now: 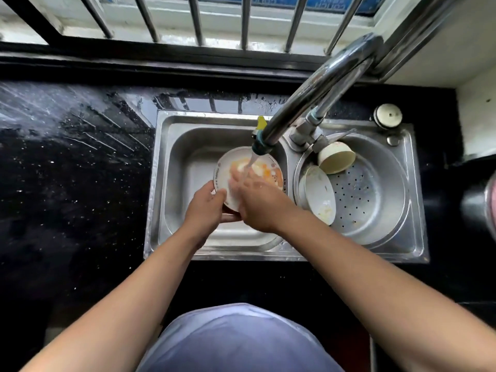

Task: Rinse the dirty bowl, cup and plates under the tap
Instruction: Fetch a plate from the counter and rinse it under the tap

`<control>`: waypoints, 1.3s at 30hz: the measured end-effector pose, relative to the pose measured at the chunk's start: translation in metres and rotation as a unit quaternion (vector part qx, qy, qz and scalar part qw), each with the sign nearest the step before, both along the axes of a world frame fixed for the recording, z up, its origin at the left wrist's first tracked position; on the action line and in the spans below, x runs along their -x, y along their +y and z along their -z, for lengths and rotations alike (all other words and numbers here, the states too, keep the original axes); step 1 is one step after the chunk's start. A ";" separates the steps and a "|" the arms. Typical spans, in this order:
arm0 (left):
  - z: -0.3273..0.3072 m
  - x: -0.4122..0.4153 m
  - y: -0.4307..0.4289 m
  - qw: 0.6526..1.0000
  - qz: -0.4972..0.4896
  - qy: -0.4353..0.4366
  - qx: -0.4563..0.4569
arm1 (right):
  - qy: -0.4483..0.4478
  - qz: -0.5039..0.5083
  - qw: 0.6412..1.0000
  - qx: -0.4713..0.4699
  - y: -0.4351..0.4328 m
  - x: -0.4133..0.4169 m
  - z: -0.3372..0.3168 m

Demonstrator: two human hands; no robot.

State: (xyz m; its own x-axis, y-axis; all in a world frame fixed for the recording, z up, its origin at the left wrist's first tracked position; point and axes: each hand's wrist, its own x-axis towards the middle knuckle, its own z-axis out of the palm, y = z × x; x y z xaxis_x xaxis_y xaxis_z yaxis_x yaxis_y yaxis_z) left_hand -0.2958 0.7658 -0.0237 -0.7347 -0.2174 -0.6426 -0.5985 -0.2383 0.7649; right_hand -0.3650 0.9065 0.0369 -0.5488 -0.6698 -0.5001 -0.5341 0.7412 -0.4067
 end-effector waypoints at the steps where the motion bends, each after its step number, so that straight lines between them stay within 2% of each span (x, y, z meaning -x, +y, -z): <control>1: 0.000 0.000 -0.003 1.000 -0.007 -0.001 -0.002 | -0.038 -0.034 0.999 0.013 0.006 -0.008 0.000; 3: 0.001 -0.002 -0.007 1.000 -0.012 -0.004 -0.008 | -0.078 -0.044 0.996 0.004 0.027 -0.021 0.001; 6: 0.002 -0.003 -0.011 1.000 -0.010 -0.014 -0.004 | 0.012 0.067 0.995 -0.074 0.030 -0.010 0.004; 8: 0.003 -0.004 -0.010 1.000 0.000 -0.020 -0.010 | 0.057 0.081 0.994 -0.056 0.005 -0.002 0.008; 10: 0.001 -0.007 -0.009 1.000 0.008 -0.015 -0.006 | 0.035 0.011 0.999 0.002 -0.018 -0.008 0.006; 12: 0.003 -0.010 -0.012 1.000 0.008 -0.010 -0.006 | -0.036 -0.026 0.998 0.045 -0.013 -0.017 0.006; 14: 0.009 -0.014 -0.020 1.000 -0.007 -0.011 -0.026 | -0.073 -0.022 0.997 0.029 0.010 -0.027 0.007; 17: 0.015 -0.010 -0.023 1.000 -0.001 -0.011 -0.021 | 0.004 0.070 0.997 -0.044 0.030 -0.024 0.015; 19: 0.013 -0.010 -0.016 1.000 0.019 -0.007 -0.016 | 0.034 0.115 0.992 -0.049 0.010 -0.012 0.019; 21: 0.008 -0.010 -0.014 1.000 0.025 -0.002 -0.016 | 0.025 0.100 0.995 0.005 -0.017 -0.011 0.018; 24: 0.003 -0.004 -0.026 0.999 0.028 0.013 0.010 | -0.045 0.048 0.994 0.088 -0.019 -0.030 0.014; 26: 0.001 -0.003 -0.035 1.000 0.007 0.025 -0.014 | -0.041 0.037 0.996 0.068 0.000 -0.039 0.016; 29: -0.001 -0.003 -0.034 1.000 0.009 0.014 -0.016 | 0.017 0.154 0.988 -0.008 0.000 -0.019 0.019; 30: 0.000 -0.003 -0.032 1.000 0.019 0.009 -0.018 | 0.033 0.153 0.988 -0.016 -0.010 -0.012 0.019; 32: 0.002 -0.005 -0.028 0.999 0.027 0.007 -0.021 | 0.023 0.090 0.995 0.041 -0.031 -0.011 0.018; 35: 0.004 -0.007 -0.040 1.000 0.016 0.007 -0.019 | -0.075 0.035 0.991 0.103 -0.023 -0.025 0.017; 37: 0.004 -0.009 -0.048 1.000 0.008 0.003 -0.023 | -0.059 0.038 0.995 0.068 -0.001 -0.032 0.018; 39: 0.005 -0.012 -0.048 1.000 0.023 -0.008 -0.011 | -0.016 0.103 0.994 0.014 0.005 -0.032 0.022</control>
